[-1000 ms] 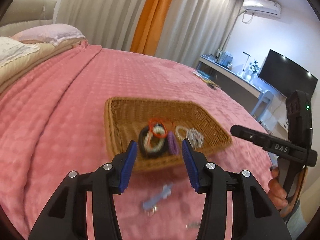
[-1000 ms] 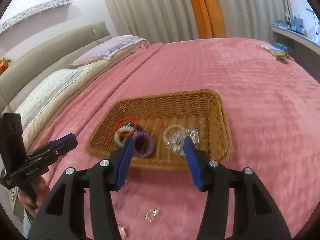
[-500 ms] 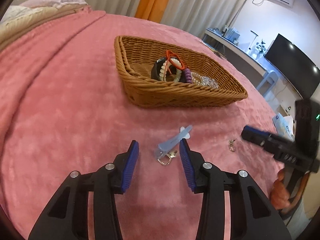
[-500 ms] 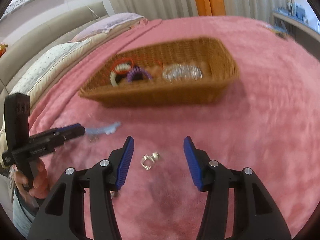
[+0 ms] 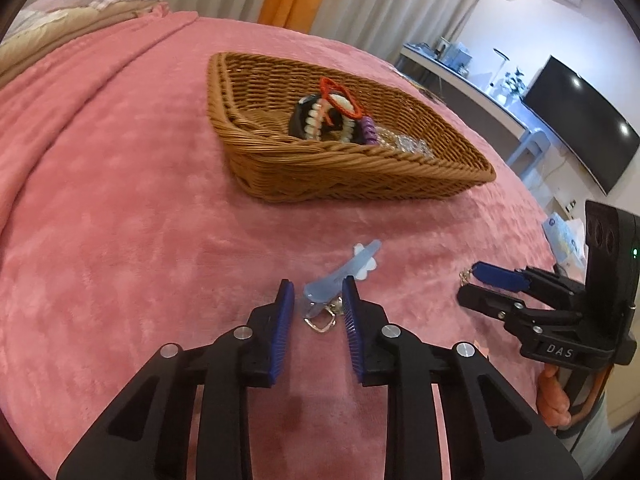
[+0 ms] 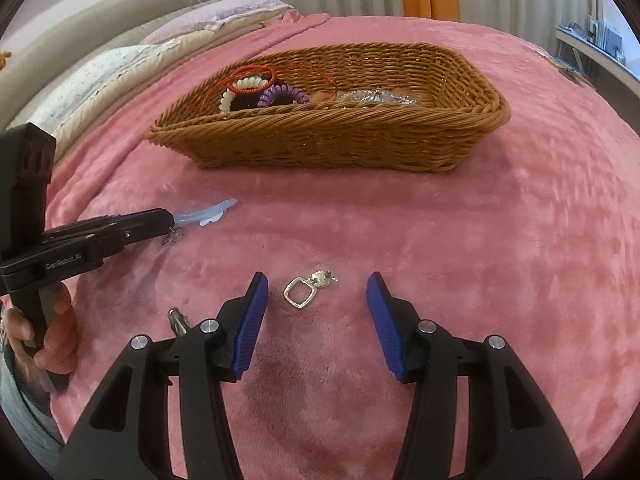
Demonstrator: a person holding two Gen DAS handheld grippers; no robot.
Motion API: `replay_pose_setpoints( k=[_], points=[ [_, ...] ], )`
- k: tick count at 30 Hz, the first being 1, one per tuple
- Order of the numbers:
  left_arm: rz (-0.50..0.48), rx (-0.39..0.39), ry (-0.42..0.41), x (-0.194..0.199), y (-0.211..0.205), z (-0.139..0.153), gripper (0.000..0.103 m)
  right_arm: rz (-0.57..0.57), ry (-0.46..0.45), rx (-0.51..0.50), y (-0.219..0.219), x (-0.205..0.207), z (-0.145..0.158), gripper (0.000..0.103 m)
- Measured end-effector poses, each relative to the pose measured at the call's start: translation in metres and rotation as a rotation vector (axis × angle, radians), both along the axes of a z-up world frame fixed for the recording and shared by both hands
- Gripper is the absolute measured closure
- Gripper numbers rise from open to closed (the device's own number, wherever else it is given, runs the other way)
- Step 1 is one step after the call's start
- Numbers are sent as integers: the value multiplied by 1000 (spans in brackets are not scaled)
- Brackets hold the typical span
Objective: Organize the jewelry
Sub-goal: 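Grasp blue hair clip with left tool while right tool grasps silver ring pendant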
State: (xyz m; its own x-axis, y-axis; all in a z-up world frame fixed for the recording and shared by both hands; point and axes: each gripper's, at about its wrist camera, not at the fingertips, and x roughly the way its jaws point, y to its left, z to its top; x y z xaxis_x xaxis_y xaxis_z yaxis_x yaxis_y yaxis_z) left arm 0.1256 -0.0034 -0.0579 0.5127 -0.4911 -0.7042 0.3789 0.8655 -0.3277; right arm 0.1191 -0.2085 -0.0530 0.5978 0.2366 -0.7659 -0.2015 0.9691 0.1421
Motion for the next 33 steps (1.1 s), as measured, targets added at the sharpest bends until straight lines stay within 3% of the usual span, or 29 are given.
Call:
replay_pose_setpoints(
  k=[3, 7, 10, 20, 28, 33],
  points=[
    [-19, 20, -7, -2, -6, 0, 82, 5, -15, -51, 11, 1, -1, 55],
    [-25, 29, -13, -4, -10, 0, 88, 31, -48, -101, 25, -2, 0, 85],
    [-11, 22, -51, -9, -7, 6, 91, 33, -68, -109, 24, -5, 2, 90],
    [134, -120, -115, -32, 33, 27, 92, 38, -152, -15, 7, -20, 18, 90],
    [152, -183, -159, -53, 41, 40, 92, 29, -207, 37, -3, -31, 34, 90],
    [145, -197, -215, -61, 39, 63, 92, 17, -268, 67, -12, -41, 64, 90]
  ],
)
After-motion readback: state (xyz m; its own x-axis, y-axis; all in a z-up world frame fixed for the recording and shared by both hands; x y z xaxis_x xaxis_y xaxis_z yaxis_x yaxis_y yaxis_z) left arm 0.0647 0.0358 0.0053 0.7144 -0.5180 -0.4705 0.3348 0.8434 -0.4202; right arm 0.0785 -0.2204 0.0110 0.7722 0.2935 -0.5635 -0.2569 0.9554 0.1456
